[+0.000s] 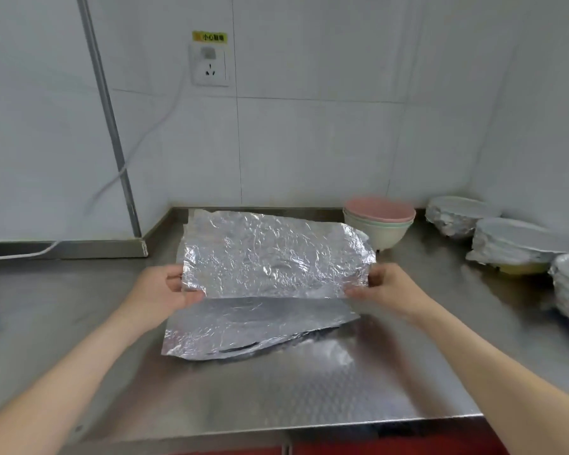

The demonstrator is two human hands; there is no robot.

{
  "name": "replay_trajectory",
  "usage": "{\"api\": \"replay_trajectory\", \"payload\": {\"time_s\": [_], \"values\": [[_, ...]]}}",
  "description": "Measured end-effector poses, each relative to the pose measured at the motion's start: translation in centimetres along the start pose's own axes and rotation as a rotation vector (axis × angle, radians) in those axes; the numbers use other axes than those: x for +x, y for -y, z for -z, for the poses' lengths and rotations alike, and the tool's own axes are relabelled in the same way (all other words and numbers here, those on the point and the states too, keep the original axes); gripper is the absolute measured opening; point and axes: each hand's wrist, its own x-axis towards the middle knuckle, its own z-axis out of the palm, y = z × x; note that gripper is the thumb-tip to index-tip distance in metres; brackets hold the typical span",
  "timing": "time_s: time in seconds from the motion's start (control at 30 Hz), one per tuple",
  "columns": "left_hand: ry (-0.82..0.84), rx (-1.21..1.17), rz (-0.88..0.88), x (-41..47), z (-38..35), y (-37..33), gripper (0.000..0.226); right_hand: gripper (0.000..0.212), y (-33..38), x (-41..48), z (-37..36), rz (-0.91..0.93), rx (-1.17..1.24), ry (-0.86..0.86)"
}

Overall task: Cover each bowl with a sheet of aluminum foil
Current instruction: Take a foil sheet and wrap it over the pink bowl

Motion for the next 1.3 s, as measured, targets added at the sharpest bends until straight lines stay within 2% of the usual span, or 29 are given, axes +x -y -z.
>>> {"api": "replay_trajectory", "payload": {"time_s": [0.13, 0.23, 0.3, 0.37, 0.47, 0.53, 0.6, 0.73, 0.77, 0.83, 0.87, 0.9, 1.03, 1.13, 1.23, 1.3], "values": [[0.038, 0.096, 0.024, -0.3, -0.5, 1.2, 0.021, 0.007, -0.6, -0.3, 0.1, 0.01, -0.068, 0.09], [0.085, 0.213, 0.03, -0.6, -0.7, 1.6, 0.023, 0.016, -1.1, -0.5, -0.2, 0.059, -0.128, 0.162], [0.101, 0.237, 0.011, -0.8, -0.7, 1.8, 0.016, 0.023, -1.2, -0.7, -0.5, 0.104, -0.147, 0.177], [0.126, 0.231, -0.059, -1.0, -0.6, 1.9, 0.019, 0.019, -1.6, -0.8, -0.9, 0.155, -0.203, 0.182], [0.23, 0.094, -0.074, -1.4, -0.2, 1.4, 0.02, 0.007, -2.2, -1.2, -1.1, 0.268, -0.365, 0.186], [0.2, 0.147, -0.129, -1.1, -0.2, 1.6, 0.031, 0.007, -2.4, -1.4, -0.8, 0.331, -0.441, 0.166], [0.17, 0.181, -0.151, -1.0, 0.0, 1.4, 0.03, 0.01, -2.1, -1.8, -0.5, 0.35, -0.465, 0.161], [0.474, 0.178, -0.12, -1.2, 1.6, 0.4, 0.03, 0.016, -1.9, -2.6, 0.2, 0.254, -0.406, 0.147], [0.469, 0.119, -0.099, -0.9, 1.9, 0.4, 0.032, 0.017, -1.9, -2.8, 0.5, 0.22, -0.39, 0.152], [0.232, -0.007, -0.042, 0.8, 1.9, 0.7, 0.04, 0.017, -1.9, -3.1, 1.0, 0.157, -0.351, 0.17], [0.124, -0.039, 0.004, 2.0, 1.7, 0.9, 0.037, 0.015, -1.8, -3.2, 1.4, 0.119, -0.318, 0.181], [0.085, -0.045, 0.058, 2.9, 1.2, 0.8, 0.031, 0.012, -1.8, -3.2, 1.6, 0.083, -0.283, 0.197], [0.178, -0.123, 0.202, 5.4, -1.4, -0.5, 0.024, 0.01, -1.7, -3.2, 2.0, 0.008, -0.234, 0.234], [0.119, -0.005, 0.09, 6.9, -2.9, -1.0, 0.031, 0.036, -2.1, -3.1, 2.2, -0.033, -0.195, 0.191], [-0.019, 0.259, -0.101, 6.4, -3.0, -0.9, 0.046, 0.044, -2.4, -2.9, 2.6, -0.036, -0.177, 0.136], [0.032, 0.287, -0.232, 4.4, -2.0, -0.7, 0.057, 0.043, -2.2, -2.8, 2.6, -0.022, -0.182, 0.134]]}}
